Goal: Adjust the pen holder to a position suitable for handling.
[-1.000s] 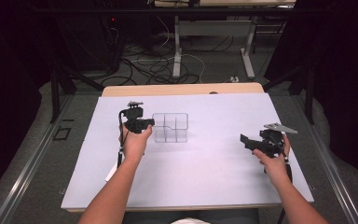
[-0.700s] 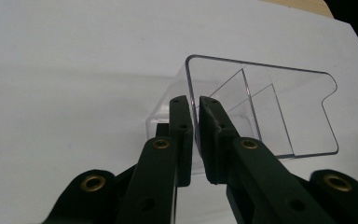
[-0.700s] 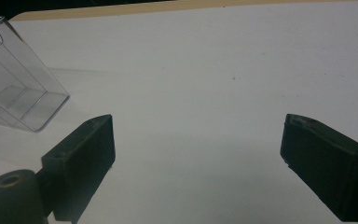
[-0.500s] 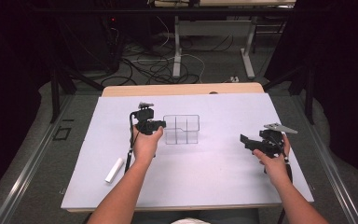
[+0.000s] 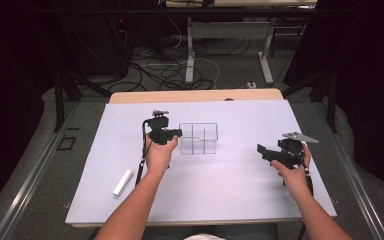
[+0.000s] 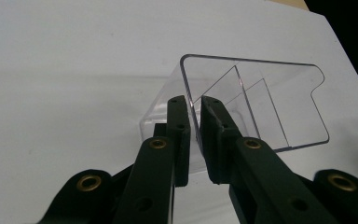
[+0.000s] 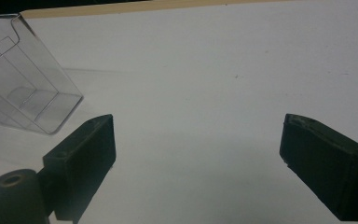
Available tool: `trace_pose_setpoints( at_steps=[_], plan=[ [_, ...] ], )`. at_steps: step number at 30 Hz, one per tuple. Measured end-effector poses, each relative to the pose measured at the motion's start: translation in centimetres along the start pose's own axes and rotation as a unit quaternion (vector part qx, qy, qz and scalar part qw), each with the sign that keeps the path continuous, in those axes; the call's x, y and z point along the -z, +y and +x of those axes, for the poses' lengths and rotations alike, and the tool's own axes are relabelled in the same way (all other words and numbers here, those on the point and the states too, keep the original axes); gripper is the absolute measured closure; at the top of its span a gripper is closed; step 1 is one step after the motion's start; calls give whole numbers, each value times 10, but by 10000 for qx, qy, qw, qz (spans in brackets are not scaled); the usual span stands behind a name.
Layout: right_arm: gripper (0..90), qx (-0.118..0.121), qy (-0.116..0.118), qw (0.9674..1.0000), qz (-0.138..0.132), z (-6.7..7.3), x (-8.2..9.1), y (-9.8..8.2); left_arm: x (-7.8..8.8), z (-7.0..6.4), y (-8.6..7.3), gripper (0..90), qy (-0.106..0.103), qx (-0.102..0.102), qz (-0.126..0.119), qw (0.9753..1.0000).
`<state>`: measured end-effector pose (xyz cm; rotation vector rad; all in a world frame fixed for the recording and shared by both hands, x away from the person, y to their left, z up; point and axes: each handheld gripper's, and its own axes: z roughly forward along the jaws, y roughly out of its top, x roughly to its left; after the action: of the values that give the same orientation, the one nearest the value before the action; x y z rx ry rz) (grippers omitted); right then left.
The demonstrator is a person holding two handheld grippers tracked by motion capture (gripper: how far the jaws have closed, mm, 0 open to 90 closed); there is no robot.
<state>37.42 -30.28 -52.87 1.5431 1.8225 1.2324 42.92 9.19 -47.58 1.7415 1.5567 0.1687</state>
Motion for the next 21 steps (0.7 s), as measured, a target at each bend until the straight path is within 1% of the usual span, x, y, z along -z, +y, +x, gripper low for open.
trace_pose_setpoints(
  at_steps=[3,6,11,14,15,16,17,18,21],
  plan=[
    [100,26,-10,10000,-10,-1,0,0,0,0,0,824,-12,15,2,10000],
    [101,22,-19,10000,-6,-1,0,0,0,1,0,821,-78,59,11,10000],
    [101,17,-9,10000,-16,-1,1,0,0,3,0,809,-149,51,29,9999],
    [101,-62,-27,10000,-11,-2,1,0,1,4,1,780,-152,22,11,9999],
    [101,-17,-15,10000,-18,-3,2,0,2,4,1,771,-168,37,8,9999],
    [102,-34,-19,10000,-18,-3,2,0,4,5,1,760,-180,-4,-7,9998],
    [103,-34,-23,10000,-15,-4,2,0,5,5,1,747,-221,30,-31,9997],
    [104,-27,-26,10000,-20,-4,2,0,8,6,2,738,-317,23,-67,9995],
    [104,-24,-60,10000,-31,-4,2,0,12,9,2,707,-364,-33,-87,9993]
  ],
)
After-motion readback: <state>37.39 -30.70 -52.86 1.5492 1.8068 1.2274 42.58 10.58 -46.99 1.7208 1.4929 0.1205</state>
